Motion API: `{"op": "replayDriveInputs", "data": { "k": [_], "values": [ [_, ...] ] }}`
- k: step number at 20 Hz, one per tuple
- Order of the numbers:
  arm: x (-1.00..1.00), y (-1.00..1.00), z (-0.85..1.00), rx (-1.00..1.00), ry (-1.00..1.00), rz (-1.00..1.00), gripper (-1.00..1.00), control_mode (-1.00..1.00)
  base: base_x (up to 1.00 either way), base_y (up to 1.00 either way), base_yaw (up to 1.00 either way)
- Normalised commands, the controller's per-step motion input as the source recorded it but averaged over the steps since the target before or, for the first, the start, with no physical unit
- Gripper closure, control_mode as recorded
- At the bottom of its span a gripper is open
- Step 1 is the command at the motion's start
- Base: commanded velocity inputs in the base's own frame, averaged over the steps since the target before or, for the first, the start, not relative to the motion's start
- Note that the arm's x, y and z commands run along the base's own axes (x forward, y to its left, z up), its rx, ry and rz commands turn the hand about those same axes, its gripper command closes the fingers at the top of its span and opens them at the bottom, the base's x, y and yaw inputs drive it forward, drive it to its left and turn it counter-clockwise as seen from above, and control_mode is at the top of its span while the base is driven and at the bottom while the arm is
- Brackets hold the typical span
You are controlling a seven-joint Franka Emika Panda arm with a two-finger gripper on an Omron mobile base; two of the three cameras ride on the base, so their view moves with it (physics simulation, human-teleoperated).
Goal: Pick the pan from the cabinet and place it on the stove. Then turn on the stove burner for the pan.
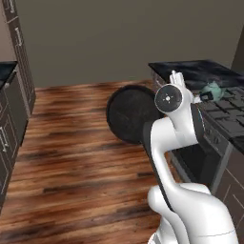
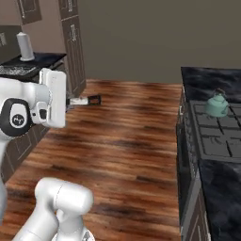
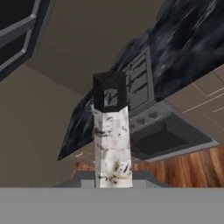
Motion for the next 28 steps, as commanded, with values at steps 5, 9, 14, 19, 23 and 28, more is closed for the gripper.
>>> {"op": "replayDriveInputs", "data": {
  "k": [5, 9, 14, 19, 23, 28],
  "values": [
    [0.0, 0.0, 0.0, 0.0, 0.0, 0.0, 1.0, 1.0, 0.1, 0.04, -0.48],
    [0.0, 0.0, 0.0, 0.0, 0.0, 0.0, 1.0, 1.0, 0.25, 0.12, -0.48],
    [0.0, 0.0, 0.0, 0.0, 0.0, 0.0, 1.0, 1.0, 0.36, 0.2, -0.48],
    [0.0, 0.0, 0.0, 0.0, 0.0, 0.0, 1.0, 1.0, 0.38, 0.28, -0.47],
    [0.0, 0.0, 0.0, 0.0, 0.0, 0.0, 1.0, 1.0, 0.39, 0.27, -0.46],
    [0.0, 0.0, 0.0, 0.0, 0.0, 0.0, 1.0, 1.0, 0.39, 0.29, -0.45]
  ]
}}
